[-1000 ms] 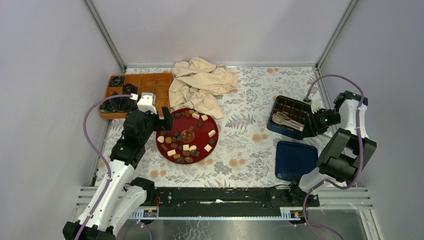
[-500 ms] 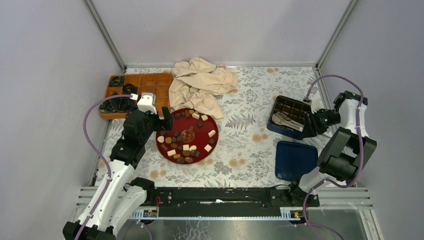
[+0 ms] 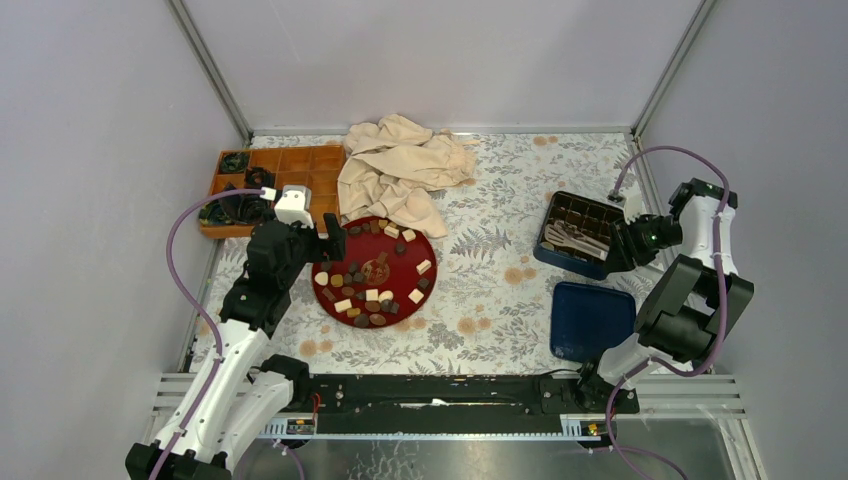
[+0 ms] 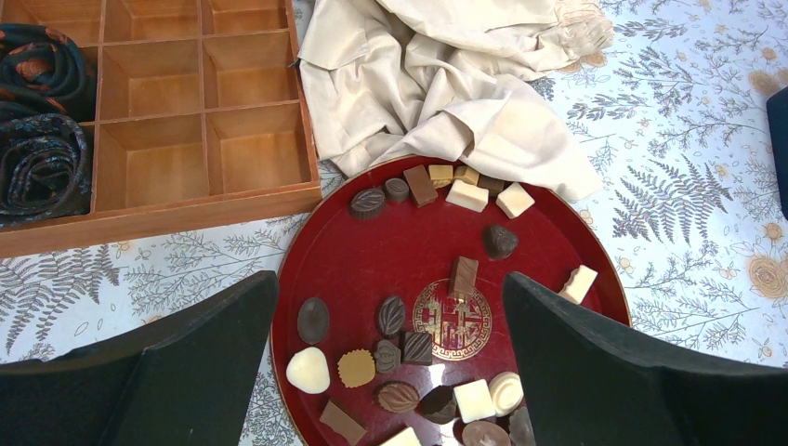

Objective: Pack the chocolate
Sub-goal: Place the fake chocolate in the packing box, then adjust the fake chocolate on the plate.

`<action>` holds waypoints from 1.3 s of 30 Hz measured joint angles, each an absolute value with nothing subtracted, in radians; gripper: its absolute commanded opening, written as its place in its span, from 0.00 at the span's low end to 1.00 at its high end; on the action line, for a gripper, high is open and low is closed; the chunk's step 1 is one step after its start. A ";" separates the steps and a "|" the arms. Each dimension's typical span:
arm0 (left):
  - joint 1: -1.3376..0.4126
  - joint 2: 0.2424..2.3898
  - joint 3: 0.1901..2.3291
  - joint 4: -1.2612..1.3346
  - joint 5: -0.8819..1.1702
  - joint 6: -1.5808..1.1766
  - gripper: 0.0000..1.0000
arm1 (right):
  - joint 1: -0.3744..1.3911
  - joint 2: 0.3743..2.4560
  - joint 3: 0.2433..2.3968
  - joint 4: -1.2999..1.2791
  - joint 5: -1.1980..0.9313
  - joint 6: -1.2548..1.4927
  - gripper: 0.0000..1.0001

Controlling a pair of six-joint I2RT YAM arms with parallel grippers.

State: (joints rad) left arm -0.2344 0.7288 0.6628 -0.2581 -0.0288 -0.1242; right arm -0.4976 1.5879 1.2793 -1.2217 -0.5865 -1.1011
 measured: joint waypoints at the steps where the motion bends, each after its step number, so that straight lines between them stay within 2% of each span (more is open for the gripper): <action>1: -0.234 0.729 0.663 -0.258 -0.029 -0.125 0.98 | -0.498 1.588 1.281 -1.222 -0.587 -1.101 0.43; 9: -0.234 0.729 0.663 -0.258 -0.029 -0.124 0.98 | -0.498 1.588 1.324 -1.267 -0.649 -1.118 0.42; 21: -0.234 0.729 0.663 -0.258 -0.029 -0.124 0.98 | -0.452 1.529 1.338 -1.341 -0.865 -1.203 0.42; 31: -0.234 0.729 0.663 -0.258 -0.029 -0.124 0.98 | -0.139 1.465 1.252 -1.171 -0.928 -1.059 0.42; 39: -0.234 0.729 0.663 -0.258 -0.029 -0.124 0.98 | 0.211 1.480 1.250 -0.974 -0.801 -0.894 0.42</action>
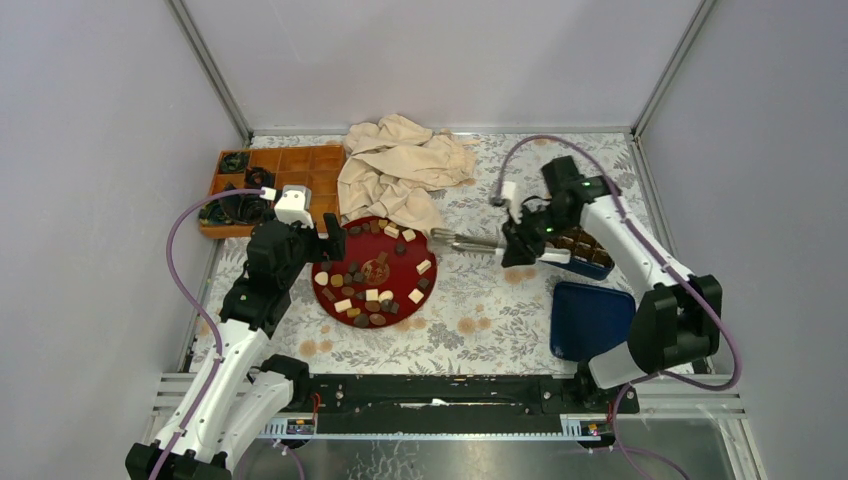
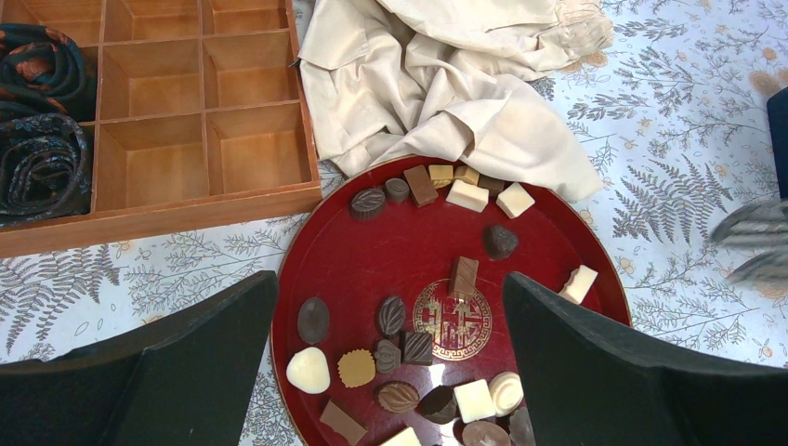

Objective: Pack the chocolate
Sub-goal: Adjust the fake chocolate on the plate.

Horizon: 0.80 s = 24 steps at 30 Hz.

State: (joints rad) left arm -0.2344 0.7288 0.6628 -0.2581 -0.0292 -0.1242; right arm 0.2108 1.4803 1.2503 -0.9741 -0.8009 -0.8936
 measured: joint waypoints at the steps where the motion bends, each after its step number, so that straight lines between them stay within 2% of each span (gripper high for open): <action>1: -0.234 0.729 0.663 -0.258 -0.030 -0.124 0.98 | 0.263 1.495 1.255 -0.955 -0.768 -0.878 0.42; 9: -0.234 0.729 0.663 -0.258 -0.030 -0.124 0.98 | 0.531 1.694 1.349 -0.845 -0.527 -0.783 0.43; 17: -0.234 0.729 0.663 -0.258 -0.030 -0.124 0.98 | 0.617 1.871 1.502 -0.823 -0.407 -0.743 0.41; 24: -0.234 0.728 0.663 -0.258 -0.030 -0.124 0.98 | 0.662 1.940 1.549 -0.818 -0.374 -0.719 0.23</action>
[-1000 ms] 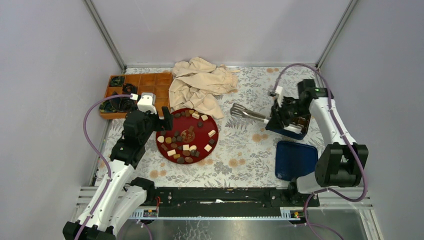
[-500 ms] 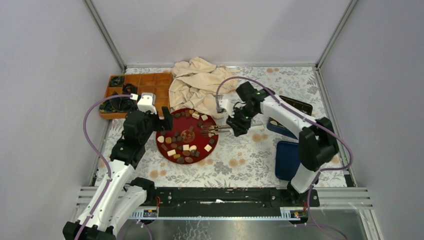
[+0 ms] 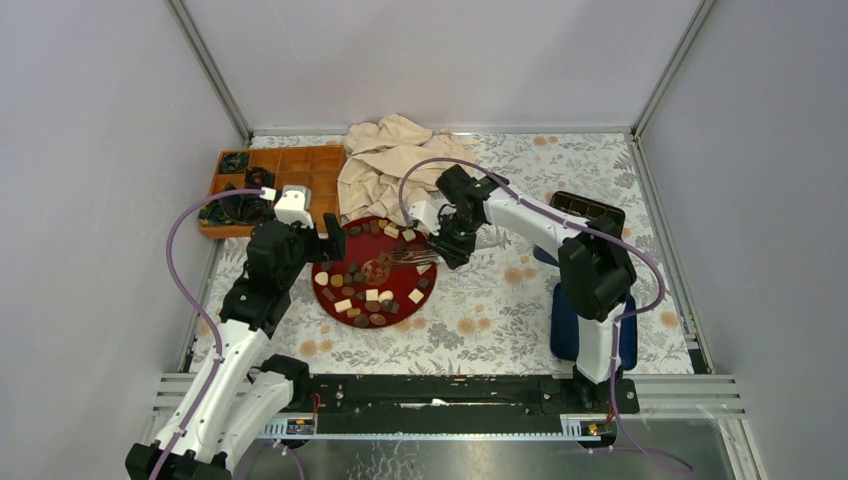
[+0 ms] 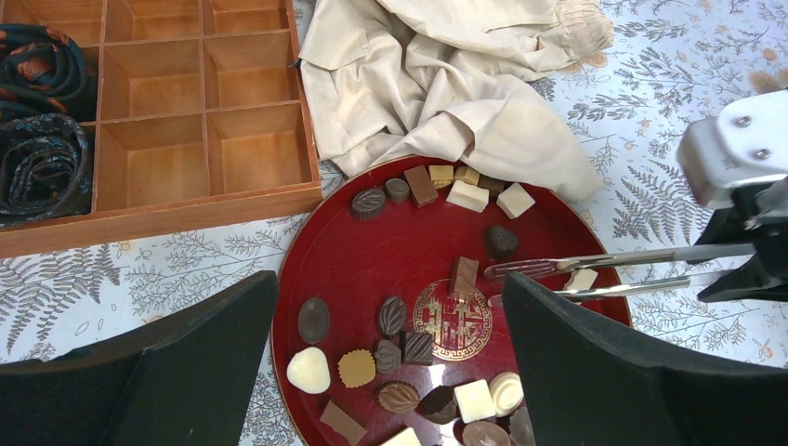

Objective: Pack the chocolate
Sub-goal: Adjust the fake chocolate on the plate.

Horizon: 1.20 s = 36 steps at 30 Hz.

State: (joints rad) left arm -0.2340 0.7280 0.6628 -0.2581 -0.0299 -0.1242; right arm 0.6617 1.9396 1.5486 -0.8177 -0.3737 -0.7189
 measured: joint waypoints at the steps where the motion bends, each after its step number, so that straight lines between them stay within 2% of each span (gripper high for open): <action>1: -0.234 0.728 0.663 -0.258 -0.030 -0.124 0.98 | 0.665 1.944 1.552 -0.818 -0.374 -0.718 0.22; 5: -0.234 0.728 0.663 -0.258 -0.030 -0.124 0.98 | 0.704 1.992 1.601 -0.814 -0.362 -0.698 0.12; 7: -0.234 0.728 0.663 -0.258 -0.030 -0.124 0.98 | 0.719 2.013 1.629 -0.807 -0.351 -0.675 0.11; 15: -0.234 0.723 0.663 -0.258 -0.031 -0.124 0.98 | 0.741 2.103 1.780 -0.772 -0.303 -0.590 0.14; 26: -0.234 0.723 0.663 -0.258 -0.030 -0.124 0.98 | 0.738 2.027 1.722 -0.773 -0.325 -0.583 0.18; 36: -0.234 0.715 0.663 -0.258 -0.031 -0.124 0.98 | 0.720 2.023 1.722 -0.774 -0.314 -0.560 0.40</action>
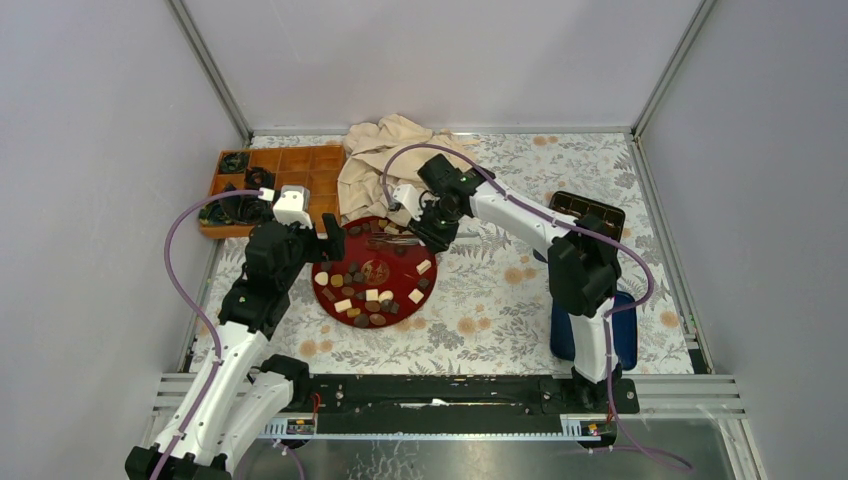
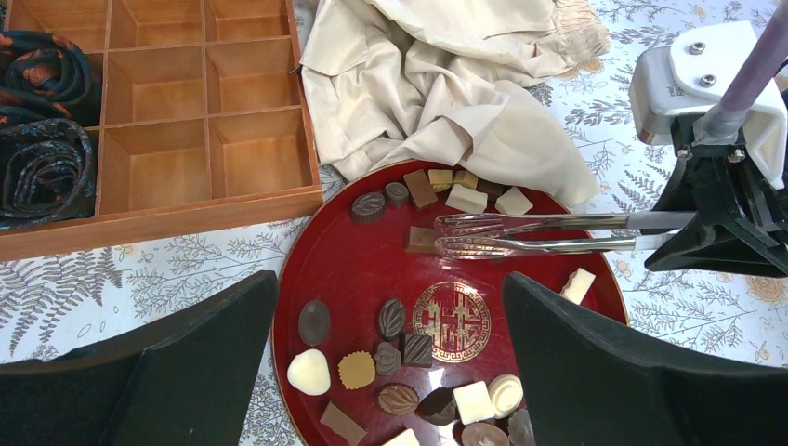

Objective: Pack the chocolate
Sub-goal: Pick up the fake chocolate from the plate.

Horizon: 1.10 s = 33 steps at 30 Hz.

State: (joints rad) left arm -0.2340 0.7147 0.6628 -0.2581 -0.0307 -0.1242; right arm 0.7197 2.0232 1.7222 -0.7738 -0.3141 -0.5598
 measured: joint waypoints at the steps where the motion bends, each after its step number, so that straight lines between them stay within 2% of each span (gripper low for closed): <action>1: -0.234 0.715 0.663 -0.258 -0.030 -0.124 0.98 | 0.719 2.023 1.722 -0.773 -0.312 -0.558 0.43; 7: -0.234 0.715 0.663 -0.258 -0.031 -0.124 0.98 | 0.715 2.025 1.724 -0.775 -0.304 -0.551 0.50; 19: -0.234 0.715 0.663 -0.258 -0.031 -0.124 0.98 | 0.715 2.089 1.776 -0.788 -0.307 -0.543 0.47; 22: -0.234 0.715 0.663 -0.258 -0.031 -0.124 0.98 | 0.715 2.123 1.810 -0.804 -0.308 -0.540 0.38; 27: -0.234 0.715 0.663 -0.258 -0.031 -0.124 0.98 | 0.715 2.152 1.836 -0.807 -0.310 -0.534 0.14; 29: -0.234 0.715 0.663 -0.258 -0.031 -0.124 0.98 | 0.715 2.152 1.836 -0.811 -0.310 -0.533 0.08; 33: -0.234 0.715 0.663 -0.258 -0.031 -0.124 0.98 | 0.713 2.152 1.836 -0.813 -0.315 -0.533 0.02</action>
